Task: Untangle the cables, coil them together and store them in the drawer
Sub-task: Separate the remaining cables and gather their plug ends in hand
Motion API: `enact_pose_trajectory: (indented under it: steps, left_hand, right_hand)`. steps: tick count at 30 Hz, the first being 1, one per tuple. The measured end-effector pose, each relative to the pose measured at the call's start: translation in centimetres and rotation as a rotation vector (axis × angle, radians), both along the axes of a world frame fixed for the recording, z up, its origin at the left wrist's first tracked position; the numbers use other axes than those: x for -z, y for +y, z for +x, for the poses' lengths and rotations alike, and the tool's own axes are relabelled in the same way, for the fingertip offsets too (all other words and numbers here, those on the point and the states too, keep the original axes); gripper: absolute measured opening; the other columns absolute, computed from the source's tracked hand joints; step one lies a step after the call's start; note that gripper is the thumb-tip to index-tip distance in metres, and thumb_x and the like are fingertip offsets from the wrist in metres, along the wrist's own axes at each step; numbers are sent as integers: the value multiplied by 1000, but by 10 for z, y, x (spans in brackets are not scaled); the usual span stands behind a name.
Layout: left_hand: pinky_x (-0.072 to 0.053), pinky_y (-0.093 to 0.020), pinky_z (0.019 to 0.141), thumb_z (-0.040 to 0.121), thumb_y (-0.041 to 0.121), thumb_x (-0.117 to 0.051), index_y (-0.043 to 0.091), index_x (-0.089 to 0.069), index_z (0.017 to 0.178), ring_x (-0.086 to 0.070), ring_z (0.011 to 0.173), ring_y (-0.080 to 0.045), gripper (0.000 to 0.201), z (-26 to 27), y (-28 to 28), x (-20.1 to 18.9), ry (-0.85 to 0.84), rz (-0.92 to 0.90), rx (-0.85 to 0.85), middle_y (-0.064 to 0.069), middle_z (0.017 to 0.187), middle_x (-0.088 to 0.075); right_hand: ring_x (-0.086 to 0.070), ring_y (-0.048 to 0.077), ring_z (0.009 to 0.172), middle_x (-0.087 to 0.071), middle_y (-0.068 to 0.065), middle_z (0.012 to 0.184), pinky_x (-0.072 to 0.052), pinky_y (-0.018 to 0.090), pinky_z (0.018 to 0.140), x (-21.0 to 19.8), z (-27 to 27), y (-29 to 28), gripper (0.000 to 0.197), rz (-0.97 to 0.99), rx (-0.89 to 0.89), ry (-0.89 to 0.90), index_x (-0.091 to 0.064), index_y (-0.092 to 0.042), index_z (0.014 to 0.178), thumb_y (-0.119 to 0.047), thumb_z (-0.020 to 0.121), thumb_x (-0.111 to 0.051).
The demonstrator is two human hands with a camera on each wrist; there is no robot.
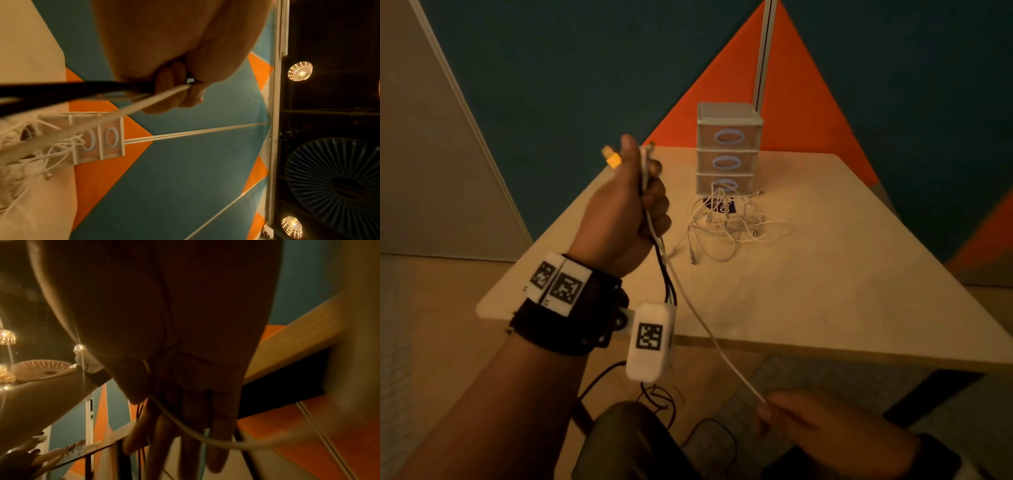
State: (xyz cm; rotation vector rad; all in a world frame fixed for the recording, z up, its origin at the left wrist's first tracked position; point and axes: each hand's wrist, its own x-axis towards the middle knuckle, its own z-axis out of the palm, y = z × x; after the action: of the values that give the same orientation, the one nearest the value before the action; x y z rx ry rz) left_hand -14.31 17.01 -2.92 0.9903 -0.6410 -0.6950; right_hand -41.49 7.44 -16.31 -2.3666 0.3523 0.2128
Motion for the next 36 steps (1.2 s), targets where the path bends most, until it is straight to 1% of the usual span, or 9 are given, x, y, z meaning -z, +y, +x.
enact_pose_trajectory:
  steps: [3,6,12,15,19,25,27,31,36]
  left_hand:
    - [-14,-28,52,98,63,-38,20,-50,81,-10,58,-14,48,-10,-4,13,-28,87,79,3,65,-17]
    - [-16,-29,52,100,46,-53,21,-47,83,-11,58,-15,30,-18,-4,24,-132,123,160,-1,70,-11]
    - [-16,-34,56,102,16,-53,11,-68,105,-12,62,-21,16,-34,-1,36,-286,138,257,-6,73,-14]
    - [-15,-35,57,104,18,-50,10,-69,109,-10,62,-22,21,-42,-4,35,-298,158,304,-4,71,-13]
    - [-14,-38,59,104,20,-49,19,-72,96,-13,62,-22,25,-50,-4,35,-306,151,334,-5,71,-14]
    - [-25,-30,53,107,27,-43,37,-67,68,-21,55,-17,47,-56,4,33,-343,201,306,-3,66,-19]
    - [-21,-30,51,106,26,-45,35,-57,63,-19,51,-15,47,-57,4,35,-331,228,307,-1,63,-22]
    - [-34,-29,50,98,17,-64,8,-58,102,-32,44,-15,12,-59,0,44,-505,281,242,-4,59,-33]
    - [-30,-34,53,95,9,-61,16,-57,64,-32,49,-20,32,-63,-4,47,-494,356,240,-8,57,-33]
  right_hand:
    - [-61,-14,99,-69,-26,99,-49,15,90,2,4,-12,8,-40,36,-12,-67,-50,95,-48,97,-60]
    - [-54,-23,111,-64,-34,119,-44,13,101,-22,10,-24,34,-119,33,-77,-66,-42,124,-44,91,-70]
    - [-62,-15,104,-70,-25,113,-50,5,85,-119,46,-36,49,-11,316,-506,-59,-42,130,-56,83,-56]
    - [-68,-2,106,-72,-12,117,-58,29,94,-142,76,-39,38,55,313,-635,-62,-30,133,-43,99,-52]
    - [-74,11,95,-77,-2,102,-60,40,91,-148,99,-33,23,103,294,-758,-71,-17,120,-17,98,-64]
    - [-74,10,85,-78,-2,91,-58,25,74,-140,108,-33,13,134,274,-746,-74,-14,106,-14,93,-71]
    - [-71,6,83,-76,-6,89,-54,19,72,-137,109,-32,9,69,247,-708,-75,-16,102,-17,94,-70]
    - [-69,2,91,-74,-16,92,-55,26,80,-136,100,-29,8,-112,208,-675,-74,-28,98,-31,94,-68]
    - [-67,-3,96,-73,-21,94,-57,33,83,-135,89,-29,24,-241,218,-669,-67,-39,116,-33,93,-68]
